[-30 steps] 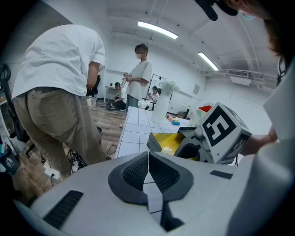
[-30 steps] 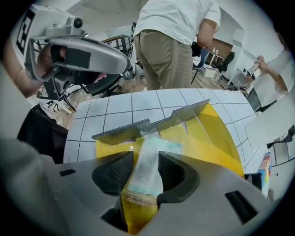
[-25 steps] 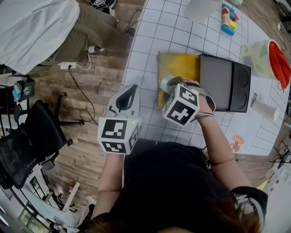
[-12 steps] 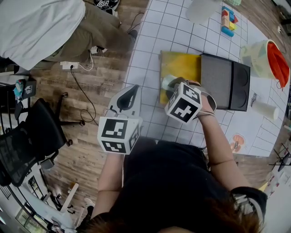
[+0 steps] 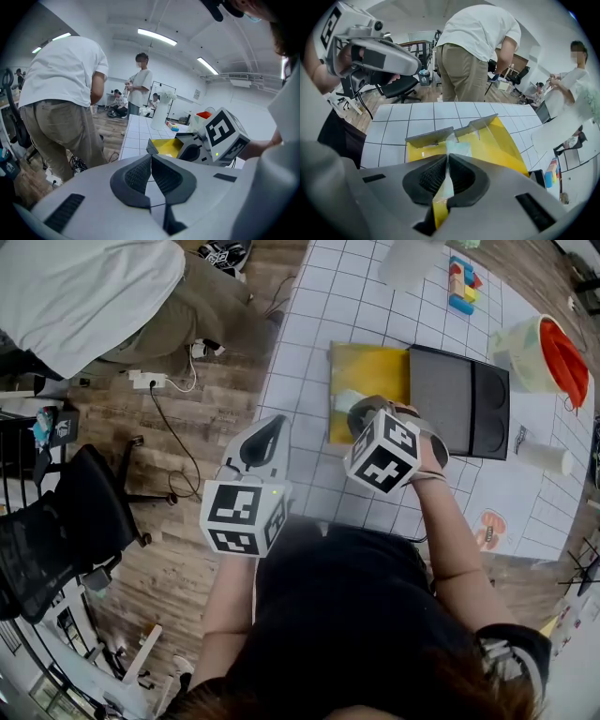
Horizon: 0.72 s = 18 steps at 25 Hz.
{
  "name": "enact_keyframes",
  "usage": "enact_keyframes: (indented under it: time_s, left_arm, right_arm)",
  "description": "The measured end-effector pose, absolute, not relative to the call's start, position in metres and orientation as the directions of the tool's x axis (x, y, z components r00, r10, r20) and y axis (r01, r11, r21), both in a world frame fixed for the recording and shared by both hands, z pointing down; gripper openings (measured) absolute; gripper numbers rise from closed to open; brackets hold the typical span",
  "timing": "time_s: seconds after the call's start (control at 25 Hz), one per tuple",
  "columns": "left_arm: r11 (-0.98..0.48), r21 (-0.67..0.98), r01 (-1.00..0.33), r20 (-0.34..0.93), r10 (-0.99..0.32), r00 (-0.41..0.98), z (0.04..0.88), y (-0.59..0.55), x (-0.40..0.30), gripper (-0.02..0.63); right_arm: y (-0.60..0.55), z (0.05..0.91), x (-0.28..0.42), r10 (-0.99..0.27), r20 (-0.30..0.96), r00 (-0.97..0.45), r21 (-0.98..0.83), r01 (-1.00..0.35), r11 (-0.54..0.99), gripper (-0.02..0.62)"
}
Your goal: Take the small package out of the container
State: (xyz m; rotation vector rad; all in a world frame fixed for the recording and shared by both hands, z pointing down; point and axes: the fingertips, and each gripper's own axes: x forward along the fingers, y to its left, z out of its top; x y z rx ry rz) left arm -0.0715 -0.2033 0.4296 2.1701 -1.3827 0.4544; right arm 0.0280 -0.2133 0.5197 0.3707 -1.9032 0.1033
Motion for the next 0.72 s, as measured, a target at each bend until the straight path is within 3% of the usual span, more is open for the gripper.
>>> enact_keyframes:
  time_s: [0.72]
  left_arm:
    - [-0.352,0.214,-0.911,0.473,-0.779,0.412,0.398,-0.166,-0.093,0.028]
  right_arm:
    - [-0.180,0.441,0.028,-0.400,0.820,-0.409,0.217,-0.425,0.879,0.025]
